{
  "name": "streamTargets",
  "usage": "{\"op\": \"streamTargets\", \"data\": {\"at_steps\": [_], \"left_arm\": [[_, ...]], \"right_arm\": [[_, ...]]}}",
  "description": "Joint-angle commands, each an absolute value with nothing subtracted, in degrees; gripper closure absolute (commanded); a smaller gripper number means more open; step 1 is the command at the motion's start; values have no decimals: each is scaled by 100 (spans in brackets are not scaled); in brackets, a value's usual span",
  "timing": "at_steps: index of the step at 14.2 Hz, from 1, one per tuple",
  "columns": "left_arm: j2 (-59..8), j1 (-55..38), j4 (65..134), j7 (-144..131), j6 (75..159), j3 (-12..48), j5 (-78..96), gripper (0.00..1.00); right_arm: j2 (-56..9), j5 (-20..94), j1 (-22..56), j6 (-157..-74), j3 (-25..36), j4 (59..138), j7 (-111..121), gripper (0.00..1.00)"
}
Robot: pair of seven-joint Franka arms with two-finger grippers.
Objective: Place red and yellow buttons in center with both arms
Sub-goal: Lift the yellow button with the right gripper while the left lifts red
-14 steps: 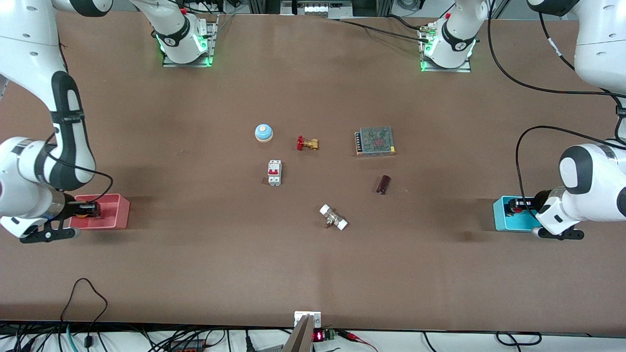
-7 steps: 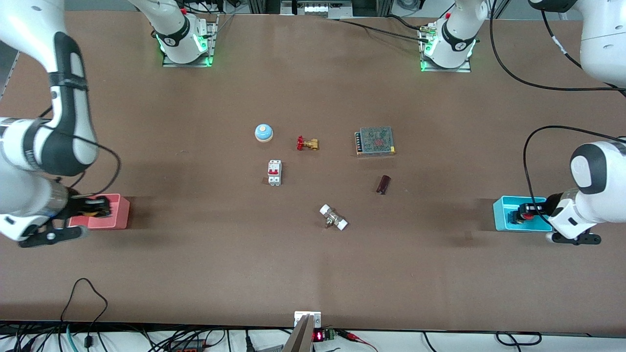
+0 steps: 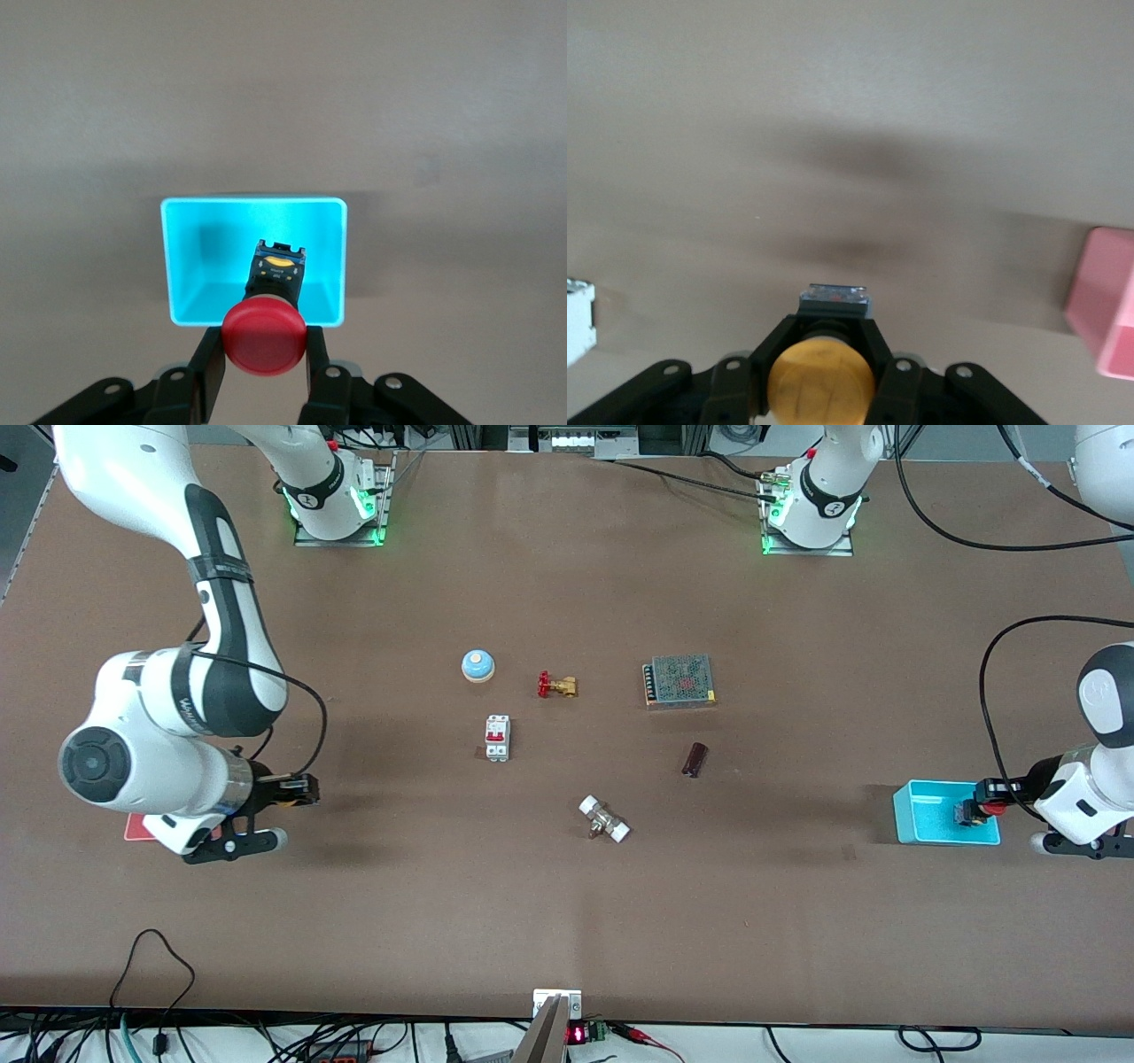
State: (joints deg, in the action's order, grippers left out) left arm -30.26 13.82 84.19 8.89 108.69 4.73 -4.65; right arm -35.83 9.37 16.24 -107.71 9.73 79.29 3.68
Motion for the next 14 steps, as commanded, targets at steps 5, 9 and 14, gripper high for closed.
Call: {"op": "streamTargets", "data": {"at_steps": [5, 9, 14], "left_arm": [[-3006, 1257, 8657, -533, 10573, 1352, -554, 85], [-3313, 634, 8666, -1571, 10696, 1485, -528, 85], [-3559, -16, 8797, -2503, 11196, 1485, -387, 85]], "right_arm": [[-3700, 1037, 2434, -12074, 1028, 8946, -974, 70], [-3893, 1046, 2864, -12752, 1028, 9228, -1668, 70], [-4007, 1046, 2962, -12788, 1028, 9237, -1863, 66]]}}
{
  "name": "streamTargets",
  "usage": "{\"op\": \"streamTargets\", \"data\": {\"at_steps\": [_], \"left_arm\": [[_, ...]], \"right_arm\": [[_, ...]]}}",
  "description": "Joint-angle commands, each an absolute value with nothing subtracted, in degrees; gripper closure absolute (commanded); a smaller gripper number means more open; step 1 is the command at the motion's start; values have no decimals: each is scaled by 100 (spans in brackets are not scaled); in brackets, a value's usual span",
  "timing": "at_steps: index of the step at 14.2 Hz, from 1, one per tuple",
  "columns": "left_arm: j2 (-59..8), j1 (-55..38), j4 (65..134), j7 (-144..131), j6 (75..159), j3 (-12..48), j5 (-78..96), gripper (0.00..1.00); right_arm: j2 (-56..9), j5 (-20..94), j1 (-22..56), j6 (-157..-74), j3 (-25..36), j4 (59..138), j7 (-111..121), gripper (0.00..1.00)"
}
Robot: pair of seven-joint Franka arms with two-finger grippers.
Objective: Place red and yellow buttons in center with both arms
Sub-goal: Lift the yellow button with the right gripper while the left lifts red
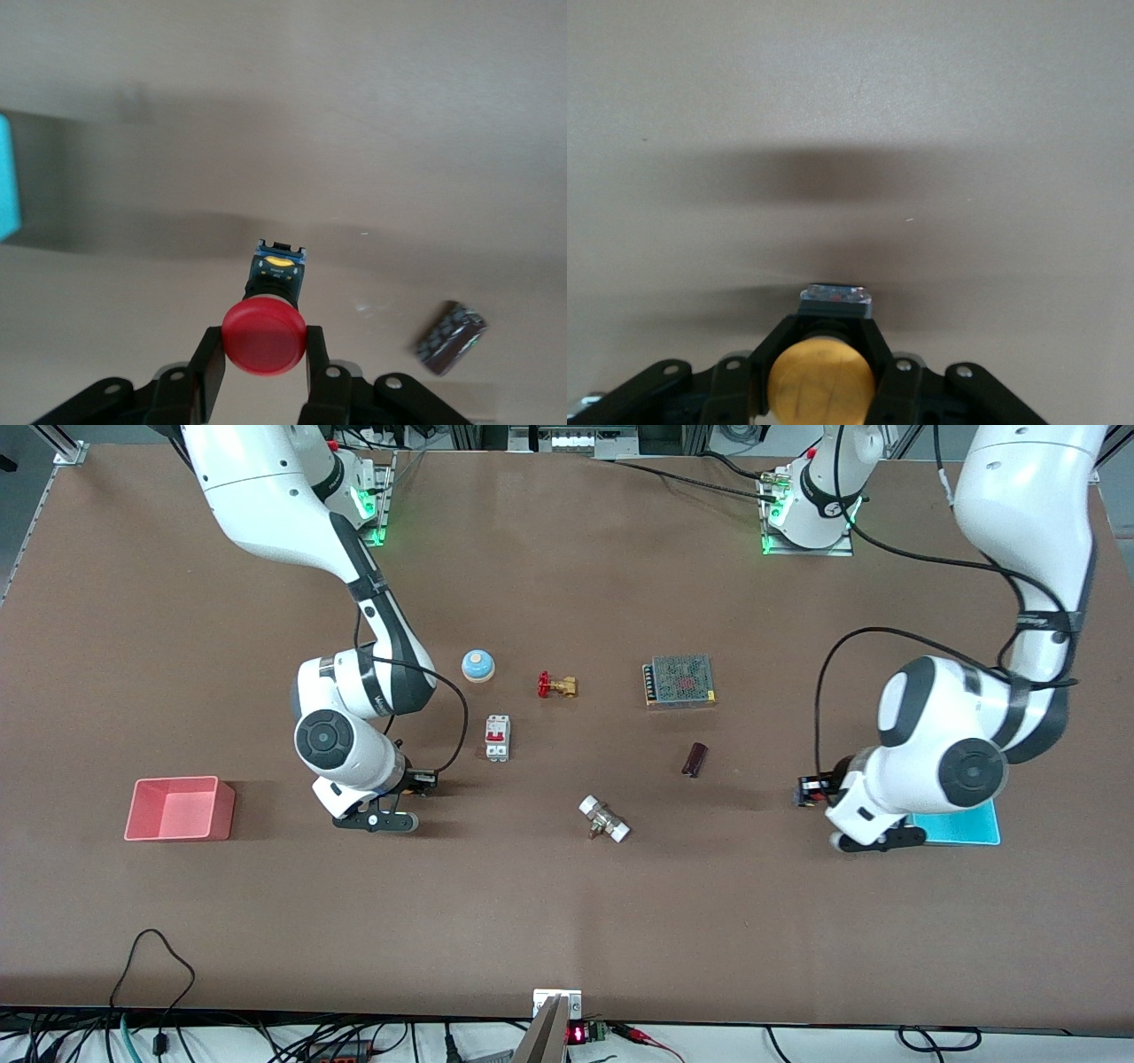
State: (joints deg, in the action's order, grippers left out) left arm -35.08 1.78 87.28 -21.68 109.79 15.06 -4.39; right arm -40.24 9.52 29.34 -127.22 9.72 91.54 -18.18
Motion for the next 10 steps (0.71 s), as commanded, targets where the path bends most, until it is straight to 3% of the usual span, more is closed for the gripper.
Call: {"op": "streamTargets", "data": {"at_steps": [1, 2, 3, 7, 9, 10], "left_arm": [[-3594, -131, 8867, -2688, 11371, 1477, -387, 85], [-3630, -201, 8894, -2768, 11434, 1485, -387, 85], [-3656, -237, 8912, -2795, 11443, 1485, -387, 85], [-3858, -343, 8938, -2874, 11619, 1477, -387, 80], [-3902, -343, 8938, -2874, 11619, 1477, -387, 67], [-3902, -334, 8938, -2874, 11619, 1477, -395, 53]], "right_arm": [[-4025, 1046, 2962, -12788, 1028, 9237, -1863, 49], [-4025, 1055, 2953, -12788, 1028, 9237, -1872, 20], [-4008, 1055, 2944, -12771, 1028, 9229, -1924, 0], [-3701, 1046, 2953, -12718, 1046, 9167, -2294, 0], [-3420, 1037, 2927, -12587, 1072, 9167, -2294, 0], [-3262, 1028, 2901, -12395, 1090, 9158, -2294, 0]]}}
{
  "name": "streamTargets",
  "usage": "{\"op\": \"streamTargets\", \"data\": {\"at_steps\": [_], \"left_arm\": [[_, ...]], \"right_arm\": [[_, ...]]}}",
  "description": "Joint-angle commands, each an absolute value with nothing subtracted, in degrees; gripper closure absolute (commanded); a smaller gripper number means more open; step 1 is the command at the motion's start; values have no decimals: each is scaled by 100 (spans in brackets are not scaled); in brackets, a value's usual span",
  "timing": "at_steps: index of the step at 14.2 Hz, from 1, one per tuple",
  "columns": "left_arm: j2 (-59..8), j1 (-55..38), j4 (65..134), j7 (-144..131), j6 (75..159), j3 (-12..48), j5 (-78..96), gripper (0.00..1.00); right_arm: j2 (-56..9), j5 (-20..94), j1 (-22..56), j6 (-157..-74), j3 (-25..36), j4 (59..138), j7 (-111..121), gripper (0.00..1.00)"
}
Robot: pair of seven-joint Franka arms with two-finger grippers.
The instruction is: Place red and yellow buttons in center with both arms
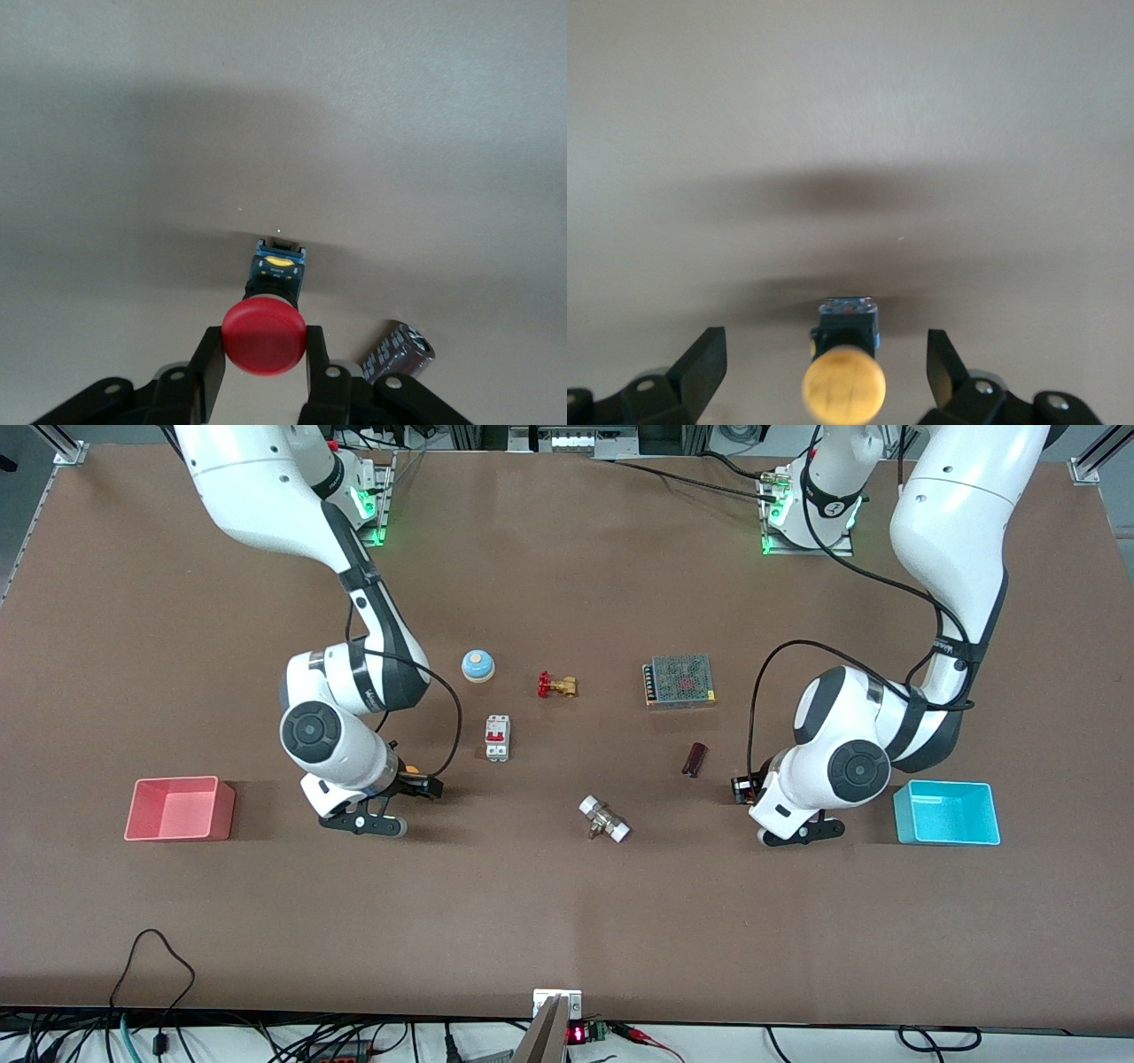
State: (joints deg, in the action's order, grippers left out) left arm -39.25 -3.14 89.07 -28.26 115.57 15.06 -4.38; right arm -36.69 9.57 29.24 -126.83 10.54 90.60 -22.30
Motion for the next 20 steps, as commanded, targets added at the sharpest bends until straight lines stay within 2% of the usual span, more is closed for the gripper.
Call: {"op": "streamTargets", "data": {"at_steps": [1, 2, 6, 10, 12, 13, 14, 16, 20], "left_arm": [[-3894, -334, 8930, -2874, 11610, 1477, -396, 41], [-3885, -334, 8921, -2865, 11602, 1477, -396, 30], [-3683, -229, 8746, -2769, 11514, 1415, -422, 14], [-3253, -36, 8736, -2751, 11312, 1345, -483, 9], [-3025, 52, 8745, -2638, 11163, 1345, -483, 8], [-2919, 148, 8745, -2532, 11058, 1345, -483, 2], [-2805, 202, 8745, -2392, 10987, 1345, -483, 0], [-2664, 290, 8745, -2154, 10767, 1345, -483, 0], [-2277, 544, 8745, -1943, 10504, 1362, -483, 0]], "right_arm": [[-3095, 1011, 2883, -12210, 1125, 9158, -2294, 0], [-2902, 959, 2892, -12034, 1203, 9158, -2250, 0], [-2137, 941, 2883, -11121, 1344, 9080, -2241, 0], [-2004, 599, 2883, -9952, 1827, 8422, -1970, 0], [-1987, 440, 2883, -9625, 2064, 8149, -1627, 0], [-1899, 431, 2874, -9528, 2161, 8087, -1443, 0], [-1785, 422, 2839, -9475, 2206, 8086, -1267, 0], [-1557, 466, 2262, -9370, 2058, 8103, -890, 0], [-1249, 152, 479, -9027, 891, 8112, 446, 0]]}}
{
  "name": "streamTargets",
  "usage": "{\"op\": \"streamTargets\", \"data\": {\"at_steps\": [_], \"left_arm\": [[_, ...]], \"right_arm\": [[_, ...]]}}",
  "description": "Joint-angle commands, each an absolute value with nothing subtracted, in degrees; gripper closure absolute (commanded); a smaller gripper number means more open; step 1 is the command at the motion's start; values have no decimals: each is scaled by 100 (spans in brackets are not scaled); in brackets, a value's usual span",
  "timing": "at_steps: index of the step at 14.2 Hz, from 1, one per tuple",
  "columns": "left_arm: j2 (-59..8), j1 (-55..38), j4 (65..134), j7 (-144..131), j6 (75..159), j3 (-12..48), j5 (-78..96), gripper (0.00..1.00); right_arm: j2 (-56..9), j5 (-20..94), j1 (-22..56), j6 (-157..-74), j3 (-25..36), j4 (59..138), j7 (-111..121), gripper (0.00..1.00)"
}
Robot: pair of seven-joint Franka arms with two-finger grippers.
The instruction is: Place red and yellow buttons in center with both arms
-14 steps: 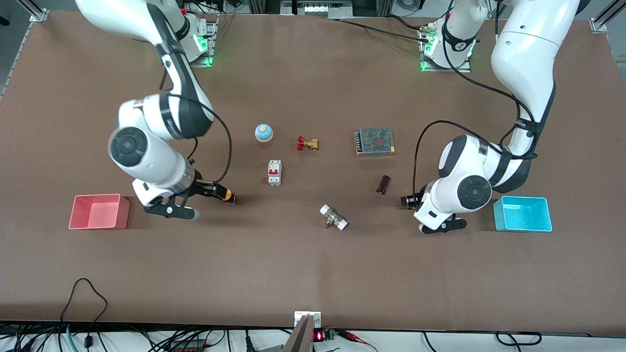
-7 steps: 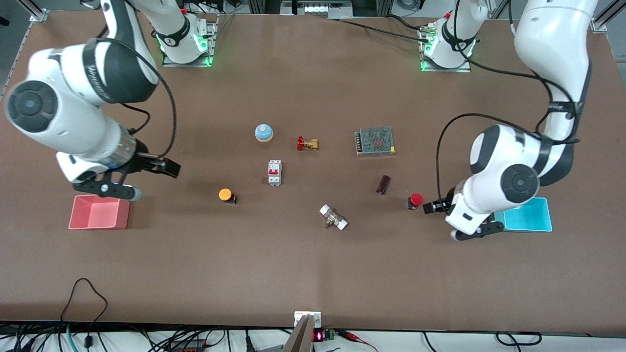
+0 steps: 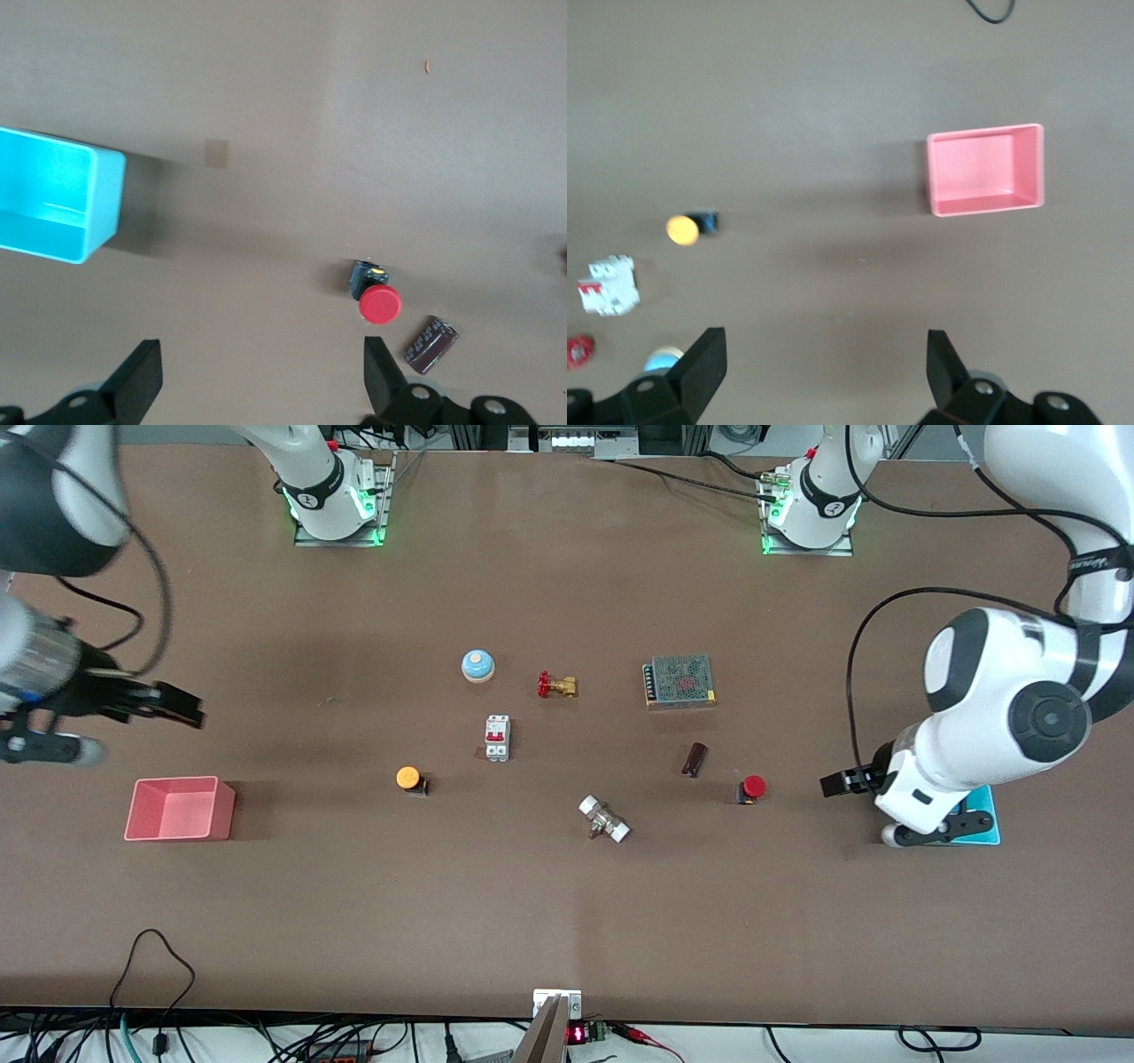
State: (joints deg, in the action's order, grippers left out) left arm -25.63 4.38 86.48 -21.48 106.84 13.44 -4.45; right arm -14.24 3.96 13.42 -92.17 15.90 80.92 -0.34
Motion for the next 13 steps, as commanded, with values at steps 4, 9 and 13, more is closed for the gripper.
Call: {"op": "streamTargets", "data": {"at_steps": [4, 9, 13], "left_arm": [[-2039, 615, 8728, -2003, 10485, 1354, -475, 0], [-1829, 694, 8613, -2074, 10328, 1354, -475, 0], [-1513, 782, 8622, -1478, 10143, 1380, -466, 0]], "right_arm": [[-888, -334, -308, -8974, 53, 8472, 642, 0], [-511, -308, -308, -8868, 35, 8832, 457, 0], [-343, -325, -308, -8868, 35, 8947, 79, 0]]}}
